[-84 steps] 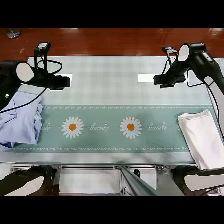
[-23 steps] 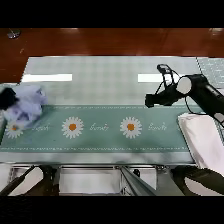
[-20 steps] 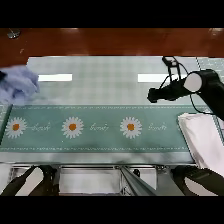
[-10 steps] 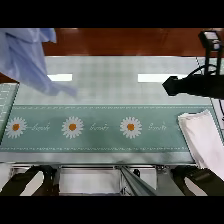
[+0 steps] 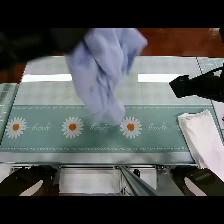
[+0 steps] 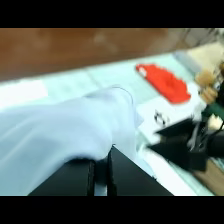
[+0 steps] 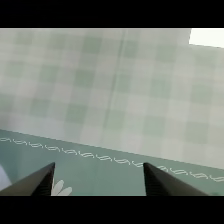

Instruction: Fold the shirts.

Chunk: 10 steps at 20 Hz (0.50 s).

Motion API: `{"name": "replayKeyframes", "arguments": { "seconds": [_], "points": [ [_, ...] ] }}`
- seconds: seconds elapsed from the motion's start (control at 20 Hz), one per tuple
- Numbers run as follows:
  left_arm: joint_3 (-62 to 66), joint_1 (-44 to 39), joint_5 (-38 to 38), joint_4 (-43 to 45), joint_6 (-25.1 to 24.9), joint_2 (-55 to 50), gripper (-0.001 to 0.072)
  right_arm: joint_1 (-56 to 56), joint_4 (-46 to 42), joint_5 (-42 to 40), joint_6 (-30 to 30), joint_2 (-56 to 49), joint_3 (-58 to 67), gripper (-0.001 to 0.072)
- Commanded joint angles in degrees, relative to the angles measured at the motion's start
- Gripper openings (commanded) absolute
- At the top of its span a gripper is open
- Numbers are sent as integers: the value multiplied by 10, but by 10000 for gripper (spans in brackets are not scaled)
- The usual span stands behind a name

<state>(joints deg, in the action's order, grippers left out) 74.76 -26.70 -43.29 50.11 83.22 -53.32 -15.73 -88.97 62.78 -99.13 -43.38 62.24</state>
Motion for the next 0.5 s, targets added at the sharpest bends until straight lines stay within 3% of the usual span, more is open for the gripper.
{"name": "replayKeyframes", "arguments": {
  "seconds": [0.0,0.25,0.3,0.4,0.45],
  "points": [
    [-154,-50,28,-1,33,-14,27,0,0,6,-5,2,0,631],
    [-225,-103,28,-6,32,-137,28,0,-14,-5,-56,-5,-3,631],
    [-225,-111,28,-16,32,-164,65,0,-11,-2,-56,-14,-3,631],
    [-215,-109,-4,-24,28,-197,688,0,-12,-2,-56,-42,-3,631],
    [-198,-94,-50,-18,18,-203,704,2,-29,-2,-53,-56,-3,631]
  ]
}}
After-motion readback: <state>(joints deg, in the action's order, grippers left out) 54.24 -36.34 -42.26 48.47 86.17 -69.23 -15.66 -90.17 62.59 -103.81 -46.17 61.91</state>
